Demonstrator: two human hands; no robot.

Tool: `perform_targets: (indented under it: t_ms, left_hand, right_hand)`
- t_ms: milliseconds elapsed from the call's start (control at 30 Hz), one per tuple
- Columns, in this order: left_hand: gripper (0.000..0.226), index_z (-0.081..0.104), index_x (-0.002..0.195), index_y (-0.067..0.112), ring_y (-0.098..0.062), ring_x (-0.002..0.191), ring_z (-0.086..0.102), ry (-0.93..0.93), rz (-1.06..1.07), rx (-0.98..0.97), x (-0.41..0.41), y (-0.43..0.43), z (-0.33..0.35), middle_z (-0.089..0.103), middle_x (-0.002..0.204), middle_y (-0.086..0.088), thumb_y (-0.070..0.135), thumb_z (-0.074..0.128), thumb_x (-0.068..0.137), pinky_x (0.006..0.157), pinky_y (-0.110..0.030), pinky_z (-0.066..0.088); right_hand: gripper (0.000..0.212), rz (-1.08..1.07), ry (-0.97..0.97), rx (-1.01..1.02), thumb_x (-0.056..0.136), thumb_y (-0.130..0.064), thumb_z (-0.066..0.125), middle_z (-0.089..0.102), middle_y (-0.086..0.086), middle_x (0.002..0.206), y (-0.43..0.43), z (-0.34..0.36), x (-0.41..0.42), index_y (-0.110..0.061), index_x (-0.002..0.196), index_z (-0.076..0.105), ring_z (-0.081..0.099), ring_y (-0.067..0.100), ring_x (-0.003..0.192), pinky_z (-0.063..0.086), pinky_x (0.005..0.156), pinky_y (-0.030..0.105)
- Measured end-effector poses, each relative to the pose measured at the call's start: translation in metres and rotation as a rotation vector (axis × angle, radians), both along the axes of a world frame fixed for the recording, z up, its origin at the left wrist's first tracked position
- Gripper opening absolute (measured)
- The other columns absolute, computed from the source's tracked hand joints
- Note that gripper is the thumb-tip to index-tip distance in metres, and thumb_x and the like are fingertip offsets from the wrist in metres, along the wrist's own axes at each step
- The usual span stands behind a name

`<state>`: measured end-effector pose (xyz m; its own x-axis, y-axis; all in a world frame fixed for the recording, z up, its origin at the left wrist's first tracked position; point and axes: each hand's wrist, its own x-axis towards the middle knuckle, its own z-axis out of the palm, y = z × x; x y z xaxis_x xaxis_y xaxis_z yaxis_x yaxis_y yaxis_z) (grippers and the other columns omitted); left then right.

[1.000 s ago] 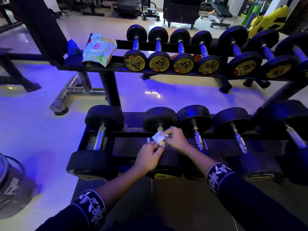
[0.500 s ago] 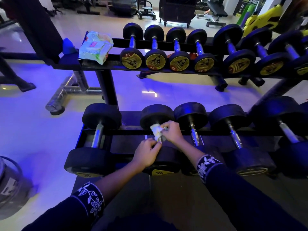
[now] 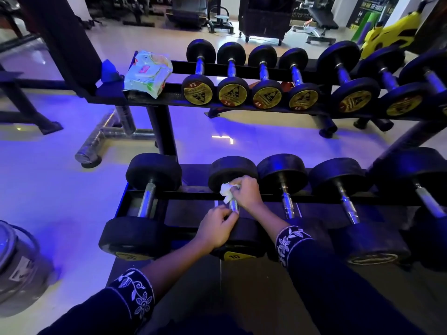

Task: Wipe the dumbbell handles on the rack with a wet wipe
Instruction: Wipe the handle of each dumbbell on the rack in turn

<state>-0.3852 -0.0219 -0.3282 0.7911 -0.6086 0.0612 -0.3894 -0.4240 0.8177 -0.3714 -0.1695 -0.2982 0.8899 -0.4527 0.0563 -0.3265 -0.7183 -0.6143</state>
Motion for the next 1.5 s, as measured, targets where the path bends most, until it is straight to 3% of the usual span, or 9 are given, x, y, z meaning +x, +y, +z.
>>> perform_targets:
  t_ms: [200,333,433,633,800,1000,1200,1333,1500]
  left_hand:
    - [0.046,0.06,0.063,0.021,-0.015,0.073,0.058,0.01,-0.025,-0.016,0.002,0.001,-0.005,0.059,0.076,0.003,0.056,0.039,0.086,0.069,-0.043,0.049]
    - [0.042,0.054,0.057,0.027,-0.014,0.072,0.057,0.02,-0.035,0.002,0.002,0.0,-0.001,0.054,0.075,0.006,0.049,0.042,0.09,0.068,-0.04,0.048]
    - [0.043,0.056,0.058,0.026,-0.013,0.072,0.057,0.028,-0.035,0.003,0.001,0.001,-0.001,0.054,0.076,0.006,0.05,0.042,0.09,0.069,-0.039,0.048]
    - [0.056,0.069,0.072,0.015,-0.012,0.073,0.058,0.037,-0.029,-0.032,0.002,0.002,-0.003,0.058,0.078,0.003,0.059,0.036,0.084,0.07,-0.041,0.048]
    - [0.048,0.065,0.068,0.017,-0.009,0.071,0.057,0.04,-0.039,-0.033,0.001,0.004,-0.003,0.056,0.077,0.006,0.052,0.041,0.091,0.069,-0.039,0.049]
    - [0.057,0.07,0.077,0.017,-0.009,0.079,0.06,0.068,-0.043,-0.026,0.002,0.006,-0.005,0.061,0.085,0.004,0.061,0.035,0.087,0.075,-0.042,0.051]
    - [0.058,0.07,0.077,0.016,-0.009,0.081,0.06,0.066,-0.045,-0.014,0.003,0.004,-0.005,0.062,0.084,0.005,0.061,0.035,0.086,0.076,-0.04,0.05]
    - [0.056,0.061,0.066,0.014,-0.015,0.073,0.058,0.015,-0.017,0.014,0.002,0.001,-0.002,0.059,0.078,0.002,0.06,0.034,0.084,0.069,-0.042,0.048]
    - [0.056,0.068,0.076,0.015,-0.013,0.078,0.06,0.028,-0.026,0.032,0.003,0.002,-0.004,0.062,0.085,0.004,0.059,0.034,0.085,0.073,-0.044,0.05]
  right_hand:
    - [0.021,0.151,0.127,0.072,0.073,-0.005,0.064,0.069,0.007,0.09,0.004,-0.001,-0.021,-0.006,0.092,0.075,0.065,0.021,0.088,0.047,0.072,0.024]
    - [0.024,-0.086,0.001,0.06,0.079,-0.005,0.061,0.067,0.013,0.104,-0.014,-0.011,-0.011,-0.007,0.099,0.074,0.063,0.026,0.097,0.043,0.081,0.023]
    - [0.019,-0.178,0.008,0.082,0.077,-0.003,0.061,0.068,0.015,0.093,-0.023,-0.017,-0.007,-0.003,0.092,0.072,0.063,0.024,0.084,0.041,0.068,0.025]
    - [0.026,-0.11,0.238,0.55,0.078,0.007,0.057,0.054,0.002,0.058,-0.018,-0.03,-0.036,-0.015,0.064,0.054,0.048,0.013,0.055,0.038,0.048,0.021]
    - [0.035,-0.369,0.097,0.939,0.08,0.018,0.032,0.045,0.008,0.048,-0.018,-0.014,-0.001,-0.008,0.065,0.048,0.043,0.01,0.029,0.044,0.041,0.019]
    - [0.03,-0.274,0.255,0.961,0.079,0.018,0.031,0.052,0.014,0.073,-0.012,-0.01,-0.011,-0.004,0.087,0.05,0.057,0.024,0.061,0.052,0.051,0.033]
    - [0.028,-0.362,0.135,1.092,0.08,0.02,0.034,0.046,0.015,0.068,-0.017,-0.013,-0.01,-0.004,0.073,0.047,0.052,0.026,0.058,0.05,0.057,0.04]
    - [0.033,-0.368,0.108,0.994,0.084,0.018,0.03,0.046,0.01,0.063,-0.005,-0.006,-0.001,-0.006,0.068,0.047,0.049,0.021,0.055,0.046,0.047,0.029]
    - [0.028,-0.207,0.374,0.861,0.079,0.018,0.038,0.048,0.008,0.053,-0.011,0.001,-0.033,-0.004,0.065,0.047,0.052,0.013,0.038,0.041,0.038,0.016]
